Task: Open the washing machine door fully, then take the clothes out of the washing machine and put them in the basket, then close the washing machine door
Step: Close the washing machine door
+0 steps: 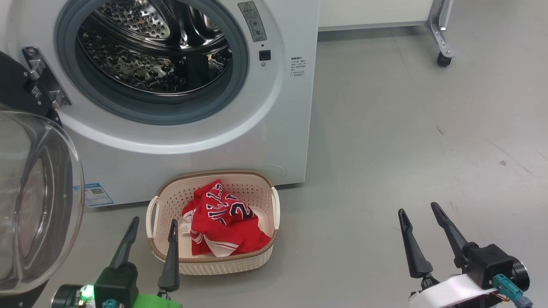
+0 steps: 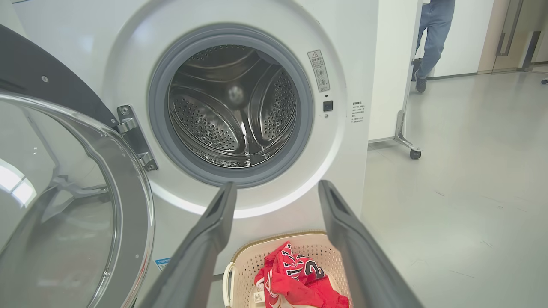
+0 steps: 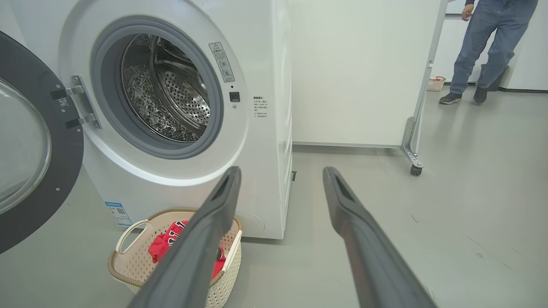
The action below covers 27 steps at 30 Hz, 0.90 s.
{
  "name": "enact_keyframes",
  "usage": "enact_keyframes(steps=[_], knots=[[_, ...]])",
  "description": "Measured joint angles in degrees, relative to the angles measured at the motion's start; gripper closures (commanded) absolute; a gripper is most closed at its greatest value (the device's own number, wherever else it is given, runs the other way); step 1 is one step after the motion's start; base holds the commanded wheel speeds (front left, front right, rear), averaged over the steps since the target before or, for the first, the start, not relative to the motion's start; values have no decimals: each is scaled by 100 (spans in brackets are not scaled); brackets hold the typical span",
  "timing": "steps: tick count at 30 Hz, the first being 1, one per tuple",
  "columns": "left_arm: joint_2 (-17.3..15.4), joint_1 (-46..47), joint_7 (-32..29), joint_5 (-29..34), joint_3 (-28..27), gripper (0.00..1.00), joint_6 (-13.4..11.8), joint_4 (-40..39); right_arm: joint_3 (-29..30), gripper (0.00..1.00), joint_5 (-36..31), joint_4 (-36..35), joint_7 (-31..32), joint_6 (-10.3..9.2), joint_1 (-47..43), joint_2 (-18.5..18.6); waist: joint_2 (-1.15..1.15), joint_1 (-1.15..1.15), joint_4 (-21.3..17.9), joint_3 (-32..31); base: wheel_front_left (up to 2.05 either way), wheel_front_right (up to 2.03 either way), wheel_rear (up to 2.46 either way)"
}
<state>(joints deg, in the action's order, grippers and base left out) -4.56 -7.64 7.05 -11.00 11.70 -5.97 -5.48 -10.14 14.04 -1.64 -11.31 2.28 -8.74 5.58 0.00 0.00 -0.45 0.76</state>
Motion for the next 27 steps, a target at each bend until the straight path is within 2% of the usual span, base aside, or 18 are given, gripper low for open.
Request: enact_keyframes(steps=[13, 27], knots=[[4, 1, -68, 26, 67, 0, -13, -12, 132, 0, 3, -66, -1, -93, -78, 37, 0, 0, 311, 14, 0, 0, 0], [42, 1, 2, 44, -74, 0, -30, -86, 145, 0, 3, -207, 51, -83, -115, 174, 0, 0, 1206, 98, 0, 0, 0]])
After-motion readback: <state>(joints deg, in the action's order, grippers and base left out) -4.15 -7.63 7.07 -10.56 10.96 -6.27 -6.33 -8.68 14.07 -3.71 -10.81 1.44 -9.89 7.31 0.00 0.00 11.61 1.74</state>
